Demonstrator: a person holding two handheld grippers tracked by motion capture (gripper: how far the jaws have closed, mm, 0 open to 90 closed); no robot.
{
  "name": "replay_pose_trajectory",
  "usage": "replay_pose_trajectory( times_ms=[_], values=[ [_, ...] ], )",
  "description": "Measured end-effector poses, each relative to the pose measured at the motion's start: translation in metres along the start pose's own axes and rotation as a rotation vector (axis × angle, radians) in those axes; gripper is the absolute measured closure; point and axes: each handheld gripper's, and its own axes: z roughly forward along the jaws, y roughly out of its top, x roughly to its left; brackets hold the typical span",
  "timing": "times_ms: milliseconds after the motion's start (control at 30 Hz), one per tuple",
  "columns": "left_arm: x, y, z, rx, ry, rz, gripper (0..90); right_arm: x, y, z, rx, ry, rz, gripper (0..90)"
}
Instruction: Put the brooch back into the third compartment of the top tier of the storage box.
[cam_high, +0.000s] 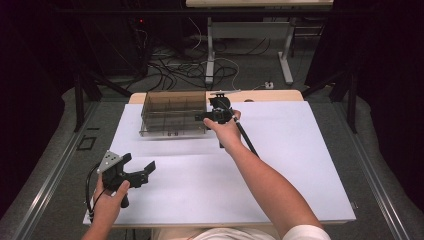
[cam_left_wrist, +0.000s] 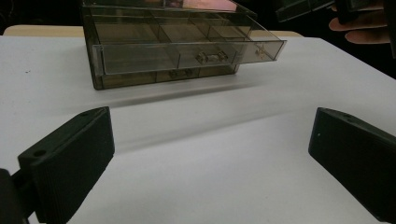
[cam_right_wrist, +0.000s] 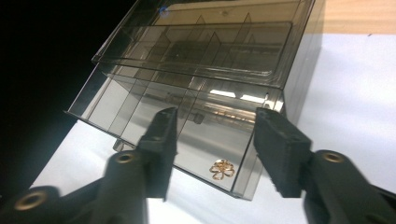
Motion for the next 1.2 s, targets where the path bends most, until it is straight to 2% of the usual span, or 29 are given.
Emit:
replay_pose_trajectory(
  times_ms=[100, 333, 433, 500, 633, 733, 800, 833, 1000, 1200],
  values=[
    [0.000, 0.000, 0.000, -0.001, -0.001, -0.001, 0.3, 0.001, 0.000, -0.004, -0.013, -0.016, -0.007, 44.0],
    [0.000, 0.000, 0.000, 0.002, -0.002, 0.001, 0.3, 0.003, -0.003, -0.013, -0.042, -0.051, -0.059, 38.0],
    [0.000, 0.000, 0.000, 0.001, -0.002, 0.000, 0.3, 0.003, -0.003, -0.017, -0.050, -0.068, -0.053, 35.1],
    [0.000, 0.000, 0.000, 0.001, -0.002, 0.000, 0.3, 0.003, -0.004, -0.019, -0.052, -0.059, -0.055, 32.8],
    [0.000, 0.000, 0.000, 0.001, -0.002, -0.001, 0.3, 0.003, -0.005, -0.025, -0.042, -0.073, -0.072, 27.1],
    [0.000, 0.000, 0.000, 0.000, -0.002, -0.002, 0.2, 0.001, -0.006, -0.030, -0.057, -0.079, -0.083, 22.9],
    [0.000, 0.000, 0.000, 0.001, -0.001, -0.002, 0.3, 0.000, -0.008, -0.033, -0.060, -0.073, -0.073, 17.8],
    [0.000, 0.000, 0.000, 0.001, -0.002, -0.002, 0.3, 0.000, -0.008, -0.034, -0.064, -0.075, -0.064, 16.8],
    [0.000, 0.000, 0.000, 0.002, -0.001, -0.002, 0.3, -0.002, -0.013, -0.042, -0.068, -0.082, -0.090, 14.3],
    [0.000, 0.000, 0.000, 0.005, 0.000, -0.001, 0.3, -0.003, -0.020, -0.051, -0.081, -0.064, -0.103, 5.2]
  ],
)
